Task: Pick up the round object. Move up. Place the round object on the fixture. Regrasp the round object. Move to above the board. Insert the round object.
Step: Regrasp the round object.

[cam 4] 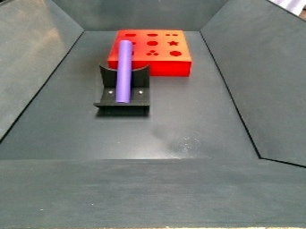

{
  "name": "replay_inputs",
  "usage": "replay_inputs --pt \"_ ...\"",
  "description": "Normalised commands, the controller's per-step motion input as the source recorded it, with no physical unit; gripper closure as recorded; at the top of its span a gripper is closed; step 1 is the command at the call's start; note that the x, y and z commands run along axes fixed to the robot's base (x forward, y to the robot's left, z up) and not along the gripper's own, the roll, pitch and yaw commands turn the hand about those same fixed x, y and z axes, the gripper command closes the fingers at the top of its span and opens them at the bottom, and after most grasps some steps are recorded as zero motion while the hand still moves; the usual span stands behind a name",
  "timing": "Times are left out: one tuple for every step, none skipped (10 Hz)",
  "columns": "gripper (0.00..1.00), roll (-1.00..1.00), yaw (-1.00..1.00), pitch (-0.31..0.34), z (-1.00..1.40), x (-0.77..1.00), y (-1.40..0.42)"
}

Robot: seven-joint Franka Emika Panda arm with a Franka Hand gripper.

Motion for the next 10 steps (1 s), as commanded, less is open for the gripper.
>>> replay_inputs --pt "0.00 0.21 0.20 0.091 0.00 0.08 -0.04" --pt "0.00 0.13 0.21 0.148 -1.00 0.03 0.05" --pt "0.00 0.12 0.21 0.125 -1.00 0.03 0.05" --pt "0.00 0.11 0.21 0.095 -1.00 0.04 0.04" --pt "0.00 0.10 0.21 0.027 -1.00 0.06 0.04" --pt "0.00 0.08 0.19 -0.032 -1.00 0.07 0.04" --pt "0.00 0.08 0.17 -0.069 -1.00 0.08 0.03" --pt "0.00 0.08 0.13 -0.099 -1.00 0.09 0.03" --pt "0.00 0.07 0.10 -0.119 -1.00 0.10 0.03" --pt "0.00 0.07 0.06 -0.124 -1.00 0.11 0.03"
